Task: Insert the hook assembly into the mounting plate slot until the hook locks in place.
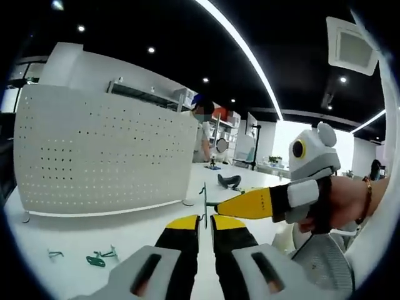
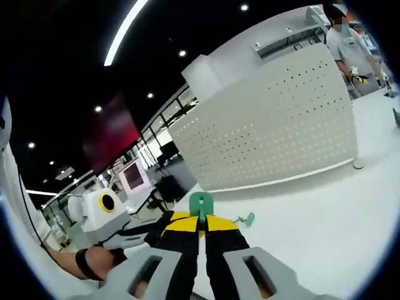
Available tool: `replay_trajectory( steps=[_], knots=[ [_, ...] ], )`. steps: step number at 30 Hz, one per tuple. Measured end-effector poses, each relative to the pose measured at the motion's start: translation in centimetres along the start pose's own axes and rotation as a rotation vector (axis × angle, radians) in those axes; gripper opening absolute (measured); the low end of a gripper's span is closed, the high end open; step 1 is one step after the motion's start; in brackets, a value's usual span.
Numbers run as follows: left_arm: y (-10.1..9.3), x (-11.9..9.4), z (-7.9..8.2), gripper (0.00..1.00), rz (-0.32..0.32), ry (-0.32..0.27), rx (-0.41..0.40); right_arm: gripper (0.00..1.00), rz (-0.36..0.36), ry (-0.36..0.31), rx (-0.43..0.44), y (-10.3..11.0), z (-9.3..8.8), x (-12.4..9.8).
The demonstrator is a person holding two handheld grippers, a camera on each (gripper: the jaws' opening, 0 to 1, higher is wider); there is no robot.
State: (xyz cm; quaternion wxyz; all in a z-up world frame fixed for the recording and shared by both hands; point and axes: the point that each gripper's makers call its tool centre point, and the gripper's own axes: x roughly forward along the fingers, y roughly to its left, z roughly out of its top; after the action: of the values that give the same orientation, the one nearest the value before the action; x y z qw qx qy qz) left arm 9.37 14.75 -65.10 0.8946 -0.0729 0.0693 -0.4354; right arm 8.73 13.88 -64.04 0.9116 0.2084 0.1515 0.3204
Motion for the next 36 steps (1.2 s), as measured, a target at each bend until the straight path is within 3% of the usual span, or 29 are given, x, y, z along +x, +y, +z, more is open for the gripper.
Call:
replay_trajectory(
  steps=[22, 36],
  knots=[
    [-0.4, -1.2, -1.0, 0.22, -0.068, 0.005, -0.085, 0.01, -0.111, -0.05, -0.111, -1.7, 2.7, -1.9],
    [-0.5, -2.1, -1.0, 0.27, -0.135, 0.028, -0.091, 0.01, -0.219, -0.091, -0.17, -2.3, 4.8, -3.4]
  ],
)
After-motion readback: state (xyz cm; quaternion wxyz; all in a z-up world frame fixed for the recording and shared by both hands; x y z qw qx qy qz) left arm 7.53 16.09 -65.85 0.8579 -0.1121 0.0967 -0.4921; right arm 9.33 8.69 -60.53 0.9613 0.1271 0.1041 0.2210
